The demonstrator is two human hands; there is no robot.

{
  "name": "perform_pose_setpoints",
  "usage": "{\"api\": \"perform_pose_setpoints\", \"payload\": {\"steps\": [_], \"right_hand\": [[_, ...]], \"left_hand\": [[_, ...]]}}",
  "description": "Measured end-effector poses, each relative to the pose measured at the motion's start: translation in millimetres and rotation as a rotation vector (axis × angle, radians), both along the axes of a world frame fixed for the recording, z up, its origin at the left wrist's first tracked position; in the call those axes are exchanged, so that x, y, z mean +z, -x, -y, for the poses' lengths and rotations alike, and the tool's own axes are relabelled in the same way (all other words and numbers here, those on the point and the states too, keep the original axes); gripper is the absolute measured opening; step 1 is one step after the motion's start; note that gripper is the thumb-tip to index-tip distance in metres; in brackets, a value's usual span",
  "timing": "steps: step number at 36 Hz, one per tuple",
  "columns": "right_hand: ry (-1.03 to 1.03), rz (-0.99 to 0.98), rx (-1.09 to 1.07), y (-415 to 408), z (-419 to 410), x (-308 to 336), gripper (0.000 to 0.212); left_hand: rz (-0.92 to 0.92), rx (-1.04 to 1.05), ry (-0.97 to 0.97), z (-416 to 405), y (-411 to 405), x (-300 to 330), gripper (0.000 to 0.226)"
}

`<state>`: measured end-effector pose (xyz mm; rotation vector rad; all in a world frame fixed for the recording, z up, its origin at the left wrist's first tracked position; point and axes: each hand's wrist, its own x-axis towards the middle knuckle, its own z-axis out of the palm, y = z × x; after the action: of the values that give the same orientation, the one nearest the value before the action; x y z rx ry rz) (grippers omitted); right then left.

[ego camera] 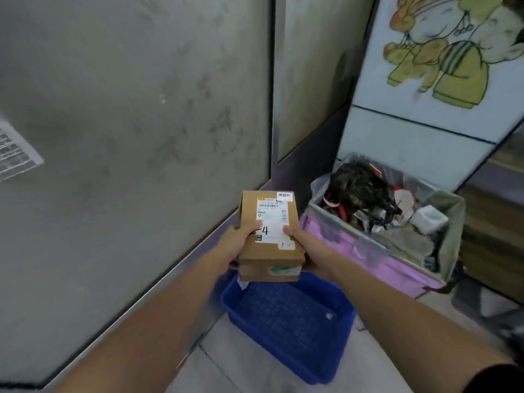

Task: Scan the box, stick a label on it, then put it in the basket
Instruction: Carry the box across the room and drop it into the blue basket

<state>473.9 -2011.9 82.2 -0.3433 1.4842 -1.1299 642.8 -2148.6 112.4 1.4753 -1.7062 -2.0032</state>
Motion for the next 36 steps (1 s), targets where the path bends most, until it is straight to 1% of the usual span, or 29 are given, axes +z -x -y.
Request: {"api": "perform_pose_setpoints", "payload": {"steps": [2, 6, 8, 12, 14, 16, 17, 18, 19, 20, 23, 28, 30, 32, 33, 34, 36], "right_hand": [[0.007, -0.004, -0.025, 14.8, 2.0, -11.4, 0.057], [0.008, -0.005, -0.05, 44.3, 12.1, -34.5, 0.068], [-0.009, -0.003, -0.063, 59.1, 18.6, -48.1, 0.069], [-0.023, 0.005, -0.125, 82.9, 33.2, -81.6, 0.055], [-0.024, 0.009, -0.182, 93.7, 42.6, -104.6, 0.058], [-0.047, 0.011, -0.254, 99.3, 51.8, -125.2, 0.071], [-0.07, 0.011, -0.303, 101.9, 57.6, -139.9, 0.08], [-0.105, 0.013, -0.353, 102.9, 62.6, -156.3, 0.085], [-0.149, 0.013, -0.397, 102.6, 67.4, -173.4, 0.085], [-0.187, 0.017, -0.434, 101.7, 72.2, -192.0, 0.08], [-0.268, 0.043, -0.51, 97.6, 86.2, -250.9, 0.054], [-0.252, 0.123, -0.562, 88.7, 108.7, -365.9, 0.022], [-0.269, 0.151, -0.603, 82.1, 116.9, -416.8, 0.016], [-0.279, 0.204, -0.634, 71.1, 125.6, -467.9, 0.015], [-0.28, 0.235, -0.645, 66.0, 128.8, -493.7, 0.018], [-0.286, 0.263, -0.649, 61.1, 131.1, -519.5, 0.027], [-0.301, 0.326, -0.664, 53.0, 136.5, -571.2, 0.059]], "left_hand": [[-0.013, -0.05, -0.023, 10.6, 18.3, -11.4, 0.053], [-0.033, -0.107, -0.035, 33.9, 55.3, -39.4, 0.053], [-0.039, -0.12, -0.042, 43.9, 72.1, -55.8, 0.048], [-0.009, -0.116, -0.058, 60.7, 101.4, -88.3, 0.038], [0.026, -0.107, -0.061, 70.3, 117.7, -109.1, 0.049], [0.058, -0.1, -0.086, 79.2, 129.2, -131.4, 0.061], [0.065, -0.103, -0.103, 85.5, 135.2, -147.0, 0.064], [0.065, -0.109, -0.121, 91.5, 140.2, -164.7, 0.063], [0.071, -0.115, -0.135, 97.2, 143.9, -183.2, 0.062], [0.079, -0.126, -0.144, 103.1, 147.4, -202.1, 0.059], [0.128, -0.183, -0.161, 119.8, 155.8, -260.1, 0.046], [0.22, -0.322, -0.132, 150.1, 160.1, -378.3, 0.037], [0.252, -0.379, -0.136, 164.0, 162.0, -433.5, 0.042], [0.29, -0.44, -0.116, 177.5, 162.3, -487.3, 0.048], [0.295, -0.472, -0.095, 181.9, 162.1, -512.8, 0.046], [0.291, -0.494, -0.067, 185.1, 161.0, -537.7, 0.043], [0.271, -0.501, 0.009, 190.9, 157.9, -587.5, 0.036]]}}
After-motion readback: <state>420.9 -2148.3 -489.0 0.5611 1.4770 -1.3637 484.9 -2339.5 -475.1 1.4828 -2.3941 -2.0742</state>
